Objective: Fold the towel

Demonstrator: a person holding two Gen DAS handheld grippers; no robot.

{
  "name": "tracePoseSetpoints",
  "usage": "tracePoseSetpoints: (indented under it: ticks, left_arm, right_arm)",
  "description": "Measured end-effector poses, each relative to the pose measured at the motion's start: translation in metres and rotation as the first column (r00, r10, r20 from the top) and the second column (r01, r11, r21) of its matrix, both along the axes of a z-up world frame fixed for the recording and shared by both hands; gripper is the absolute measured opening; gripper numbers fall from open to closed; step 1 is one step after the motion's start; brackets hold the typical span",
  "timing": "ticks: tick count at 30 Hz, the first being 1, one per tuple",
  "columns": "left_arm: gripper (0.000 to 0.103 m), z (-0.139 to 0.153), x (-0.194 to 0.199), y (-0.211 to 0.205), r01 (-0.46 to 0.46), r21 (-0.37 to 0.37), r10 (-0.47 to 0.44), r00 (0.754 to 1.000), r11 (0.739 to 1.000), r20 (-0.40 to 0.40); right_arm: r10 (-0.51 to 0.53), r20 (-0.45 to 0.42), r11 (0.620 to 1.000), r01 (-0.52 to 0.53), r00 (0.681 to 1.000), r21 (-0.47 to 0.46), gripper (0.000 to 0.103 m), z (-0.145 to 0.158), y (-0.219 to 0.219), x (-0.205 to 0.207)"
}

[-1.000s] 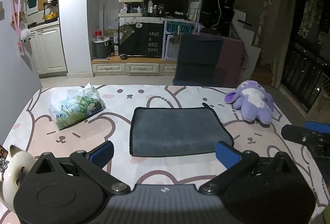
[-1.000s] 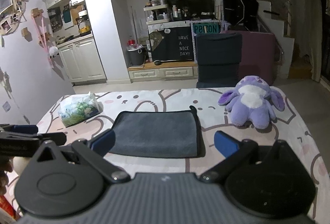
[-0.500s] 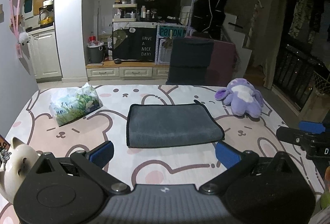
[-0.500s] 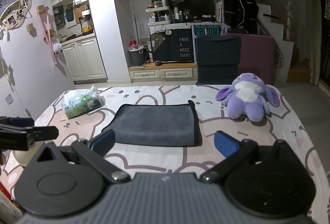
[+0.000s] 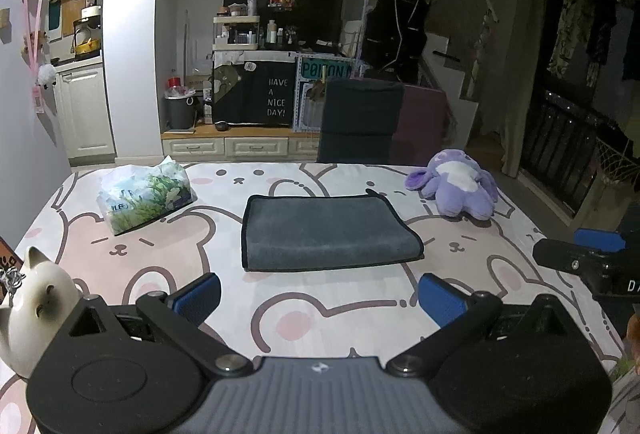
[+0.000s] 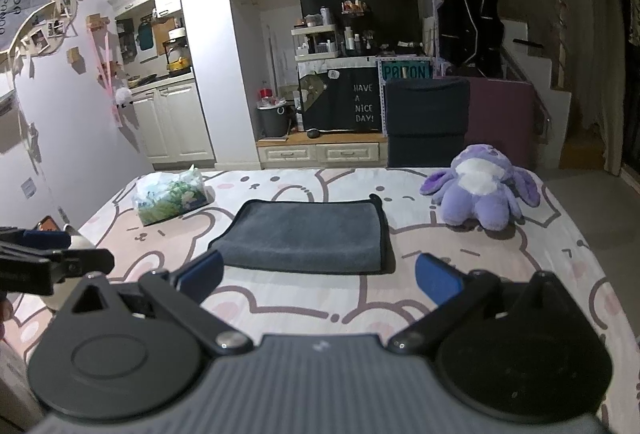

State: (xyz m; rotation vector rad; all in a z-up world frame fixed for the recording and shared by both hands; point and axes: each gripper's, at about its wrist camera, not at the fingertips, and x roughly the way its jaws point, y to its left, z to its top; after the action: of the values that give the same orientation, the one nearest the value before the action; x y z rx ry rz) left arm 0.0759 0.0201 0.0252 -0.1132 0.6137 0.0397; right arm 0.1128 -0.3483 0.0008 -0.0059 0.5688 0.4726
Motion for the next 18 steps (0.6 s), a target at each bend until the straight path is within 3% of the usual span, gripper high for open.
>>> tracePoseSetpoints:
  ticks: [18]
  left_arm:
    - [0.103,-0.009,-0.038,-0.007,0.040,0.041,-0.041,0.999,0.998,0.034]
  right_arm:
    - [0.046,0.023,0.999,-0.045,0.999,-0.009,0.103,-0.010,-0.005,-0.035]
